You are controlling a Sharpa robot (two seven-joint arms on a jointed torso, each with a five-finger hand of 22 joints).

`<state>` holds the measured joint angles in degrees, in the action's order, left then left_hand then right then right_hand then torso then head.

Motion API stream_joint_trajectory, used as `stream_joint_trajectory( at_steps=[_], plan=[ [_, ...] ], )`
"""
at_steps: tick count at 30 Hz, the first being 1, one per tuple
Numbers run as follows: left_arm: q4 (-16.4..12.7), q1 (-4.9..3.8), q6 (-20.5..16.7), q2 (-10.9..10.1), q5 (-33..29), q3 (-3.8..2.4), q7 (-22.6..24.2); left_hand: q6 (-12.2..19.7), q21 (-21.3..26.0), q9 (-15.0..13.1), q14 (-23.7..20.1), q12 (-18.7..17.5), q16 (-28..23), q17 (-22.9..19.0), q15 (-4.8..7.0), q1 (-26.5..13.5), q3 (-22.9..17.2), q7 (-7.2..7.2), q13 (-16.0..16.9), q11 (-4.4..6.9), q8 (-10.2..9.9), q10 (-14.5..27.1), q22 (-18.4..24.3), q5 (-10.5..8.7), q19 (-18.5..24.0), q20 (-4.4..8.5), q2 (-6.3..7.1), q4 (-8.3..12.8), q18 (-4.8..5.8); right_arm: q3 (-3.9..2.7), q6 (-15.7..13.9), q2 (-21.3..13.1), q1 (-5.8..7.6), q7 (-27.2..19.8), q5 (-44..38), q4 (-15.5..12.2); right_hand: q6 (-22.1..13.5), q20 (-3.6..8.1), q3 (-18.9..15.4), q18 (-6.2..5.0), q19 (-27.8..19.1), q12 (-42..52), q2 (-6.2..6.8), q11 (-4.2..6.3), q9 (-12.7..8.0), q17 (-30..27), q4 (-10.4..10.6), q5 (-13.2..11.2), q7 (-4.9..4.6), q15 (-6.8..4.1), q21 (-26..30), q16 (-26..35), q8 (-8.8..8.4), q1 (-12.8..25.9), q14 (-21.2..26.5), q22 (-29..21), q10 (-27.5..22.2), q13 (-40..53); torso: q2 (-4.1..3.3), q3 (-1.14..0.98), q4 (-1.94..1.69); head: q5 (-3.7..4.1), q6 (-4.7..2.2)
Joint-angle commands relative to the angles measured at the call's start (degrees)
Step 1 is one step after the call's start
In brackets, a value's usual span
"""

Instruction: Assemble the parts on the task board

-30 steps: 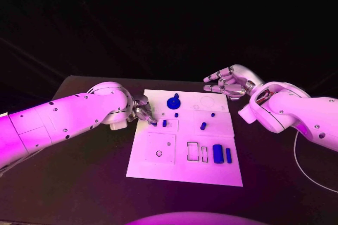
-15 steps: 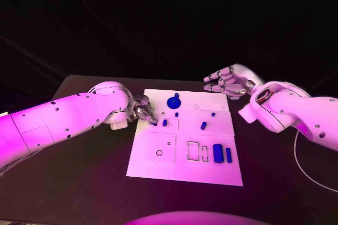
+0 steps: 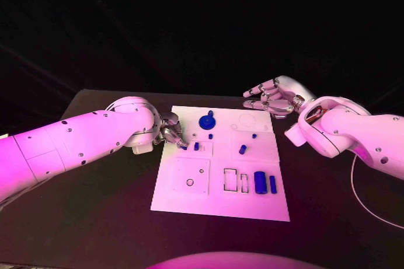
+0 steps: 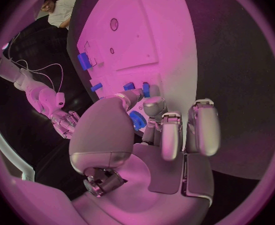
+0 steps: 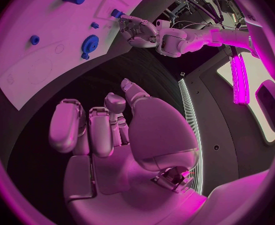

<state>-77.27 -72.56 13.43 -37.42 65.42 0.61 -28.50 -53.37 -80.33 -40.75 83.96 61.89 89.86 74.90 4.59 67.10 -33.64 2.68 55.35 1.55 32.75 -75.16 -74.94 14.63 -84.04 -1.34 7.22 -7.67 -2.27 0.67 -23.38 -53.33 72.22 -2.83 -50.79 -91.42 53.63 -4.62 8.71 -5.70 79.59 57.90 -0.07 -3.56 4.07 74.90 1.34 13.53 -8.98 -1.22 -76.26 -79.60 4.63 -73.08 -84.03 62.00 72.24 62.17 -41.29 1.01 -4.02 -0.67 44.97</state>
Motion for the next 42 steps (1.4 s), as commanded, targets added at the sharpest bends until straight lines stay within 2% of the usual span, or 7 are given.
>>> stream_joint_trajectory(
  at_steps=[1,4,8,10,33,42],
  plan=[
    [-0.03,0.38,1.19,0.54,0.08,0.25,0.45,-0.67,0.11,0.02,6.04,0.03,0.14,15.1,0.45,-1.41,-7.19,-0.35,0.0,0.26,0.27,-0.43,-5.38,1.29,-1.93,0.11,0.02,6.44,-0.41,-0.01,0.61,0.03,-0.03,-0.16,-0.02,-0.01,0.39,-0.1,0.08,0.42,-0.27,0.2,-0.38,0.04,0.06,0.0,0.41,0.2,0.15,0.12,0.21,0.38,0.29,0.07,-2.84,-0.05,-0.4,0.01,0.02,-0.01,-0.07,0.11,0.04],
    [0.08,0.38,0.78,0.68,0.08,0.24,0.28,-0.87,0.29,0.05,6.04,-0.35,0.14,15.1,0.56,-3.66,-6.69,-0.62,-0.44,0.43,0.26,-0.31,-5.27,1.73,-1.86,0.16,0.43,5.29,-0.45,-0.01,0.63,0.05,-0.03,-0.18,-0.01,-0.03,0.42,-0.1,0.08,0.42,-0.26,0.19,-0.4,0.04,0.06,-0.02,0.45,0.22,0.15,0.12,0.2,0.41,0.3,0.09,-2.83,-0.03,-0.41,0.0,0.02,-0.02,-0.05,0.04,0.05],
    [0.18,0.38,0.01,0.88,0.08,0.24,-0.05,-1.77,0.68,0.17,6.04,-0.08,0.14,15.1,0.77,-7.22,-4.26,-1.01,-0.25,0.7,0.36,-0.57,-5.01,1.49,-1.73,0.34,1.71,3.46,-0.54,-0.01,0.68,0.09,-0.02,-0.23,0.0,-0.06,0.42,-0.1,0.08,0.42,-0.26,0.19,-0.4,0.04,0.06,-0.02,0.45,0.22,0.15,0.12,0.2,0.41,0.3,0.09,-2.83,-0.03,-0.41,0.0,0.01,0.0,-0.04,0.06,-0.01],
    [0.25,0.38,-0.38,0.97,0.08,0.24,-0.25,-2.27,0.6,0.26,6.04,0.38,0.14,15.1,0.91,-8.13,-3.17,-1.24,0.22,0.86,0.41,-0.89,-5.14,1.5,-1.78,0.43,1.88,2.88,-0.51,-0.01,0.7,0.09,-0.02,-0.24,0.0,-0.07,0.42,-0.1,0.08,0.42,-0.26,0.19,-0.4,0.04,0.06,-0.02,0.45,0.22,0.15,0.12,0.2,0.41,0.3,0.09,-2.83,-0.03,-0.41,0.0,0.03,0.03,-0.03,-0.01,0.01],
    [0.69,0.38,-0.62,1.41,0.29,0.25,-1.34,-4.48,-1.33,0.92,6.04,3.51,0.14,15.1,1.36,-10.46,0.27,-1.88,3.87,1.43,0.21,-3.11,-7.14,1.5,-2.68,0.89,1.41,0.91,0.01,-0.01,1.6,0.05,-0.02,-0.36,-0.02,-0.35,0.46,-0.1,0.08,0.41,-0.3,0.11,-0.35,0.05,0.07,-0.09,0.4,0.27,0.17,0.12,0.25,0.47,0.33,0.0,-2.82,-0.11,-0.49,-0.07,0.02,0.02,-0.08,0.16,0.03],
    [0.64,0.38,-0.05,1.25,0.76,0.24,-1.82,-4.74,-1.35,1.06,6.04,3.89,0.14,15.1,1.45,-9.9,0.3,-2.1,4.38,1.6,0.09,-3.39,-7.2,1.66,-2.7,0.97,0.85,1.16,0.01,-0.01,1.71,-0.01,-0.02,-0.27,-0.03,-0.33,0.48,-0.1,0.09,0.41,-0.31,0.1,-0.37,0.05,0.07,-0.1,0.42,0.32,0.17,0.12,0.27,0.48,0.34,-0.01,-2.82,-0.13,-0.52,-0.09,0.02,0.04,-0.06,0.14,0.03]
  ],
)
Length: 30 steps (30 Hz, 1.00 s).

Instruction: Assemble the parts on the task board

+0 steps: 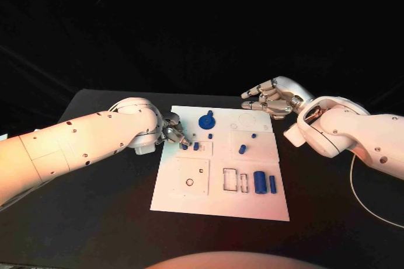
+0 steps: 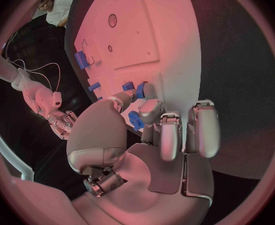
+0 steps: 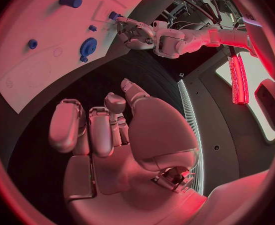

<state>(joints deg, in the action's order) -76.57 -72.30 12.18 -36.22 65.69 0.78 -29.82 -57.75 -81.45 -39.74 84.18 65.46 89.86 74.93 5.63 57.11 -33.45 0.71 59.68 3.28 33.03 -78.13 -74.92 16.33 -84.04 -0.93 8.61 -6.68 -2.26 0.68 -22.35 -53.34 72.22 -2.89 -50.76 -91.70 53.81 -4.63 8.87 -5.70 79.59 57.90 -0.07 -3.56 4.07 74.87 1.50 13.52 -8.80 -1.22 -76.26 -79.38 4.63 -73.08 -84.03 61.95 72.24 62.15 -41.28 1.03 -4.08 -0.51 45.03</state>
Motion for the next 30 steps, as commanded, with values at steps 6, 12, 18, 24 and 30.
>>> stream_joint_trajectory(
  at_steps=[6,12,18,24,30],
  plan=[
    [-0.09,0.12,1.58,-0.09,0.93,0.06,-1.01,-0.65,-0.35,0.2,5.82,0.66,0.14,15.07,0.56,1.47,-0.32,-0.34,0.56,0.06,-0.33,-0.77,-7.39,0.1,-2.77,0.69,-1.18,1.18,0.04,-0.01,0.72,-0.02,-0.02,-0.19,-0.07,-0.05,0.3,-0.1,-0.07,0.4,-0.31,0.1,-0.37,0.05,0.07,-0.08,0.26,0.32,-0.01,0.12,0.27,0.26,0.34,-0.01,-2.82,-0.09,-0.52,-0.07,0.01,0.04,-0.03,-0.08,-0.04],
    [-0.08,0.12,0.71,-0.14,1.52,0.06,-1.81,-0.46,-0.15,0.25,5.82,0.4,0.14,15.07,0.62,5.28,-3.24,-0.15,0.66,0.04,-0.52,-0.89,-7.32,3.48,-2.71,0.84,-2.67,4.42,0.0,-0.01,0.75,0.0,-0.02,-0.19,-0.07,-0.06,0.3,-0.1,-0.07,0.4,-0.31,0.1,-0.37,0.05,0.07,-0.08,0.26,0.32,-0.01,0.12,0.27,0.26,0.34,-0.01,-2.82,-0.09,-0.52,-0.07,-0.02,0.04,-0.03,-0.14,-0.06],
    [-0.23,0.12,0.52,-0.21,2.2,0.06,-2.4,-0.51,-0.32,0.18,5.82,0.4,0.14,15.07,0.51,5.94,-4.19,-0.02,0.81,-0.06,-0.46,-1.04,-7.53,4.4,-2.79,0.75,-2.99,5.29,0.06,-0.01,0.78,0.02,-0.02,-0.2,-0.08,-0.03,0.3,-0.1,-0.07,0.4,-0.31,0.1,-0.37,0.05,0.07,-0.08,0.26,0.32,-0.01,0.12,0.27,0.26,0.34,-0.01,-2.82,-0.09,-0.52,-0.07,-0.02,0.03,0.05,-0.15,0.05],
    [-0.38,0.13,0.69,-0.24,2.38,0.06,-2.57,-0.55,-0.35,0.17,5.82,0.5,0.14,15.07,0.49,6.07,-4.4,-0.01,0.98,-0.07,-0.44,-1.13,-7.57,4.55,-2.8,0.74,-3.05,5.48,0.07,-0.01,0.79,0.03,-0.02,-0.22,-0.08,-0.01,0.3,-0.1,-0.07,0.4,-0.31,0.1,-0.37,0.05,0.07,-0.08,0.26,0.32,-0.01,0.12,0.27,0.26,0.34,-0.01,-2.82,-0.09,-0.52,-0.07,-0.02,0.0,0.0,-0.12,0.1],
    [-0.76,0.13,1.82,-0.27,2.42,0.06,-2.59,-0.58,-0.41,0.16,5.82,0.55,0.14,15.07,0.48,6.13,-4.49,0.0,1.05,-0.08,-0.43,-1.18,-7.63,4.6,-2.82,0.73,-3.07,5.57,0.09,-0.01,0.85,0.02,-0.02,-0.23,-0.08,0.0,0.32,-0.1,-0.07,0.4,-0.32,0.16,-0.39,0.05,0.07,-0.12,0.3,0.38,-0.02,0.12,0.29,0.29,0.35,0.01,-2.81,-0.11,-0.5,-0.03,-0.02,0.0,0.05,-0.1,0.23]
  ],
)
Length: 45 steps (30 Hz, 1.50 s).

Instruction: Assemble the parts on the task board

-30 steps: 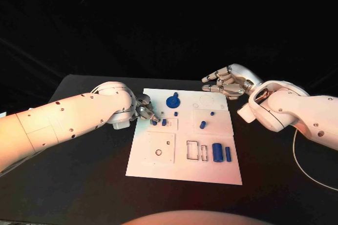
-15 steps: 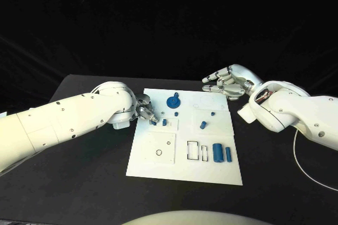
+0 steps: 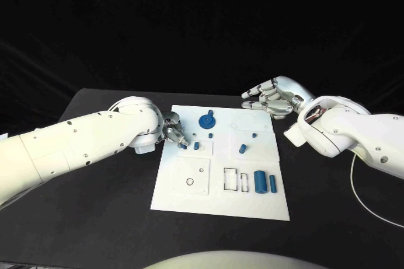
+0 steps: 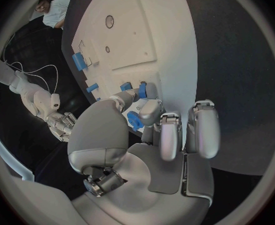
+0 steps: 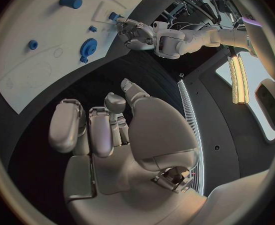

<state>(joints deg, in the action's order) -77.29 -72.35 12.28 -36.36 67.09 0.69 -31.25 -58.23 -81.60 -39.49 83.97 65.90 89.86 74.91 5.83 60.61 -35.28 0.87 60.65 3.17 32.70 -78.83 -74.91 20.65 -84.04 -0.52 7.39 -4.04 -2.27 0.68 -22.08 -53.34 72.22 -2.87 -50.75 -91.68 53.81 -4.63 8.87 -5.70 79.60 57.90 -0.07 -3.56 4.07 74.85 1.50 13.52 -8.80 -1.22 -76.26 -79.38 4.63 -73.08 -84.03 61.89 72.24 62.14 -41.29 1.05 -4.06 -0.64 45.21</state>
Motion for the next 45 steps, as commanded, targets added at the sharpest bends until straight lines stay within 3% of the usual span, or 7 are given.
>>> stream_joint_trajectory(
  at_steps=[1,8,15,17,20,31,45],
  plan=[
    [-0.09,0.18,1.93,-0.13,1.02,0.15,-1.13,-0.12,-0.32,-0.1,6.03,0.15,0.14,15.09,0.27,2.64,-2.7,-0.17,0.13,0.03,-0.09,-0.5,-7.7,0.3,-2.84,0.31,-1.85,2.97,0.11,-0.01,0.58,0.01,-0.02,-0.25,-0.09,-0.02,0.32,-0.09,-0.06,0.4,-0.33,0.16,-0.39,0.05,0.07,-0.09,0.3,0.38,-0.02,0.12,0.29,0.3,0.35,0.01,-2.81,-0.05,-0.5,-0.03,-0.02,-0.01,0.03,0.03,0.01],
    [-0.23,0.18,3.56,-0.12,1.03,0.15,-1.23,-0.62,-0.5,-0.11,6.03,0.47,0.14,15.09,0.16,1.74,-2.14,-0.17,0.55,-0.04,0.05,-0.96,-7.92,0.24,-2.93,0.21,-1.38,2.77,0.17,-0.01,0.59,-0.04,-0.02,-0.25,-0.09,-0.07,0.32,-0.09,-0.06,0.4,-0.33,0.16,-0.39,0.05,0.07,-0.09,0.3,0.38,-0.02,0.12,0.29,0.3,0.35,0.01,-2.81,-0.05,-0.5,-0.03,0.0,-0.04,0.0,0.06,0.12],
    [-0.23,0.18,4.63,-0.09,1.03,0.15,-1.71,-1.3,-0.66,0.22,6.03,0.52,0.14,15.09,0.17,-0.97,0.73,-0.36,0.78,0.05,-0.06,-1.32,-8.16,-0.07,-3.02,0.16,-0.95,0.91,0.21,-0.01,0.63,-0.06,-0.02,-0.25,-0.09,-0.09,0.33,-0.09,-0.06,0.41,-0.32,0.18,-0.41,0.05,0.07,-0.08,0.33,0.43,-0.02,0.12,0.28,0.29,0.36,0.02,-2.81,-0.03,-0.5,-0.01,0.0,-0.03,0.03,0.0,0.41],
    [-0.19,0.18,4.6,-0.06,1.03,0.15,-1.79,-1.68,-0.66,0.45,6.03,0.45,0.14,15.09,0.24,-2.22,3.41,-0.54,0.8,0.19,-0.13,-1.38,-8.21,-0.25,-3.02,0.15,-0.76,-0.16,0.22,-0.01,0.65,-0.05,-0.02,-0.25,-0.09,-0.09,0.36,-0.07,0.09,0.41,-0.31,0.17,-0.44,0.07,0.07,-0.1,0.37,1.99,-0.02,0.1,0.3,0.34,0.38,-0.1,-2.82,-0.03,-0.59,-0.04,0.0,-0.02,0.0,-0.09,0.43],
    [-0.12,0.18,4.07,0.01,1.03,0.15,-1.88,-1.86,-0.61,0.82,6.03,0.34,0.14,15.09,0.36,-2.45,6.66,-0.64,0.86,0.28,-0.41,-1.37,-8.25,-0.26,-3.02,0.29,-1.05,-0.86,0.21,-0.01,0.67,-0.07,-0.02,-0.23,-0.09,-0.11,0.36,-0.07,0.22,0.41,-0.31,0.21,-0.38,0.07,0.05,-0.1,0.44,3.29,-0.03,0.09,0.34,0.37,0.38,-0.15,-2.84,-0.06,-0.64,-0.04,0.0,0.0,-0.06,-0.06,0.42],
    [0.1,0.18,3.65,0.14,1.03,0.15,-2.25,-2.05,-0.48,1.3,6.03,0.18,0.14,15.09,0.37,-2.65,9.3,-0.59,0.91,0.23,-0.77,-1.32,-8.24,-0.14,-3.0,0.34,-2.2,-2.25,0.19,-0.01,0.67,-0.15,-0.02,-0.24,-0.09,-0.19,0.36,-0.07,0.25,0.4,-0.31,0.17,-0.37,0.07,0.05,-0.14,0.46,3.46,-0.03,0.1,0.35,0.4,0.38,-0.15,-2.83,-0.08,-0.67,-0.09,-0.01,-0.05,0.04,-0.06,0.45],
    [0.31,0.18,2.43,0.31,1.03,0.13,-2.46,-2.58,-0.46,1.97,6.03,0.1,0.14,15.09,0.34,-3.86,15.31,-0.56,1.17,0.2,-1.13,-1.37,-8.4,-0.21,-3.06,0.34,-2.02,-5.37,0.21,-0.01,0.65,-0.22,-0.02,-0.28,-0.08,-0.24,0.36,-0.07,0.26,0.38,-0.36,0.06,-0.33,0.06,0.04,-0.27,0.49,3.66,-0.04,0.1,0.43,0.5,0.38,-0.13,-2.8,-0.22,-0.75,-0.19,0.01,-0.05,0.02,0.08,0.38]
  ],
)
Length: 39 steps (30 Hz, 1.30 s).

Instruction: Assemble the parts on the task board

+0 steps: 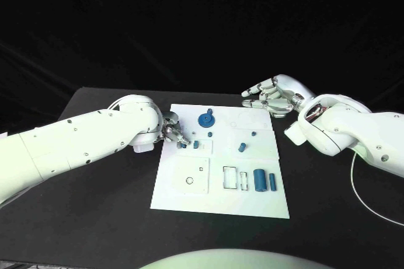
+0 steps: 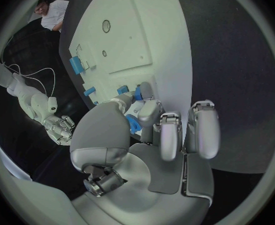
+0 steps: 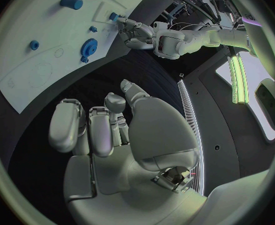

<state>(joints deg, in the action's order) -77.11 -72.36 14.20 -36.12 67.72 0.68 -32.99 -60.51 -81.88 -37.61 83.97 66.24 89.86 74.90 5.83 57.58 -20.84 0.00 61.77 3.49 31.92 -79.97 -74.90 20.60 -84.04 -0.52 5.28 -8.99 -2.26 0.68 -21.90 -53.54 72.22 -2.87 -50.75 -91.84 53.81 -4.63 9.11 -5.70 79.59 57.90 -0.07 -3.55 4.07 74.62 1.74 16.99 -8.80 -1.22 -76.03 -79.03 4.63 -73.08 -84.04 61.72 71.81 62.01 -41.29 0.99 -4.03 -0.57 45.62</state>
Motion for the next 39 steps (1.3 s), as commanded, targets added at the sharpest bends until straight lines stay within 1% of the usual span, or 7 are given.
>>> stream_joint_trajectory(
  at_steps=[1,8,15,30,36,37,39],
  plan=[
    [0.15,0.19,0.42,0.07,0.4,0.14,-0.71,-0.35,-0.16,0.14,6.03,-0.27,0.14,15.1,0.34,-0.99,1.48,0.33,0.04,-0.14,-0.37,-0.21,-8.41,-0.2,-3.06,0.34,0.2,-0.73,0.2,-0.01,0.48,-0.02,-0.02,-0.28,-0.08,-0.08,0.36,-0.07,0.01,0.38,-0.36,0.06,-0.33,0.05,0.04,-0.05,0.25,0.2,-0.04,0.1,0.19,0.16,0.38,-0.13,-2.8,-0.05,-0.33,-0.05,0.02,0.03,0.0,0.0,-0.02],
    [0.19,0.19,-0.44,0.08,0.4,0.14,-0.65,-0.66,-0.12,0.58,6.03,-0.36,0.14,15.1,0.33,-0.91,6.95,0.32,0.21,-0.15,-0.59,-0.25,-8.52,-4.99,-3.1,0.32,0.2,-3.35,0.21,-0.01,0.5,-0.03,-0.02,-0.32,-0.05,-0.07,0.35,-0.07,0.01,0.36,-0.39,-0.04,-0.3,0.05,0.04,-0.24,0.27,0.25,-0.04,0.1,0.24,0.3,0.38,-0.11,-2.76,-0.13,-0.39,-0.14,0.02,0.04,-0.04,0.03,0.0],
    [-0.01,0.19,-2.31,0.05,0.4,0.12,-0.01,-0.81,-0.29,0.77,6.03,-0.3,0.14,15.1,0.34,-0.02,9.87,0.29,0.43,-0.13,-0.61,-0.35,-8.77,-7.04,-3.21,0.34,-0.25,-5.0,0.26,-0.01,0.48,-0.01,-0.02,-0.38,0.04,0.01,0.33,-0.07,-0.01,0.33,-0.47,-0.2,-0.25,0.05,0.03,-0.41,0.28,0.3,-0.05,0.1,0.34,0.43,0.37,-0.09,-2.73,-0.32,-0.5,-0.28,0.0,0.05,-0.01,0.03,-0.05],
    [-2.03,0.17,-7.47,-1.62,-1.42,-0.58,1.8,0.22,1.28,0.97,6.03,-3.12,0.14,15.1,0.32,0.99,12.92,0.62,-2.46,-0.32,-0.89,1.17,-7.65,-8.01,-2.7,0.35,-0.38,-6.8,-0.11,-0.01,0.69,0.11,-0.02,-0.39,0.14,0.25,0.31,-0.07,-0.01,0.31,-0.51,-0.31,-0.23,0.04,0.03,-0.5,0.29,0.32,-0.05,0.1,0.4,0.5,0.36,-0.08,-2.7,-0.43,-0.57,-0.37,0.0,0.05,-0.05,0.24,-0.08],
    [-3.74,-0.32,-16.05,-3.63,-7.41,-1.49,6.26,4.31,11.14,1.83,5.92,-14.36,-0.1,14.81,-0.58,-1.42,17.53,2.13,-14.34,-1.68,-1.4,8.57,-0.37,-7.82,0.88,-0.37,-1.49,-7.7,-2.22,-0.01,0.77,0.11,-0.02,-0.33,0.16,0.34,0.31,-0.07,-0.01,0.31,-0.51,-0.31,-0.23,0.04,0.03,-0.5,0.29,0.32,-0.05,0.1,0.4,0.5,0.36,-0.08,-2.7,-0.43,-0.57,-0.37,0.04,-0.05,-0.07,0.23,-0.18],
    [-3.89,-0.43,-17.79,-3.88,-8.28,-1.56,7.63,5.93,17.31,2.33,4.81,-19.16,-2.58,11.8,-1.13,-1.22,18.22,2.83,-19.15,-2.28,-1.83,12.15,4.15,-7.78,3.27,-0.76,-1.72,-7.72,-3.4,-0.01,0.78,0.11,-0.02,-0.32,0.16,0.35,0.31,-0.07,-0.01,0.31,-0.51,-0.31,-0.23,0.04,0.03,-0.5,0.29,0.32,-0.05,0.1,0.4,0.5,0.36,-0.08,-2.7,-0.43,-0.57,-0.37,0.02,0.0,-0.06,0.32,-0.23],
    [-3.94,-0.54,-19.95,-4.09,-9.2,-1.62,9.85,9.06,30.66,3.31,1.6,-21.67,-9.4,4.44,-2.51,0.14,19.14,4.25,-21.0,-3.72,-2.7,15.97,13.79,-7.65,8.54,-1.6,-1.9,-7.74,-5.76,-0.01,0.78,0.11,-0.02,-0.31,0.16,0.36,0.31,-0.07,-0.01,0.31,-0.51,-0.31,-0.23,0.04,0.03,-0.5,0.29,0.32,-0.05,0.1,0.4,0.5,0.36,-0.08,-2.7,-0.43,-0.57,-0.37,0.0,0.0,-0.1,0.35,-0.21]
  ],
)
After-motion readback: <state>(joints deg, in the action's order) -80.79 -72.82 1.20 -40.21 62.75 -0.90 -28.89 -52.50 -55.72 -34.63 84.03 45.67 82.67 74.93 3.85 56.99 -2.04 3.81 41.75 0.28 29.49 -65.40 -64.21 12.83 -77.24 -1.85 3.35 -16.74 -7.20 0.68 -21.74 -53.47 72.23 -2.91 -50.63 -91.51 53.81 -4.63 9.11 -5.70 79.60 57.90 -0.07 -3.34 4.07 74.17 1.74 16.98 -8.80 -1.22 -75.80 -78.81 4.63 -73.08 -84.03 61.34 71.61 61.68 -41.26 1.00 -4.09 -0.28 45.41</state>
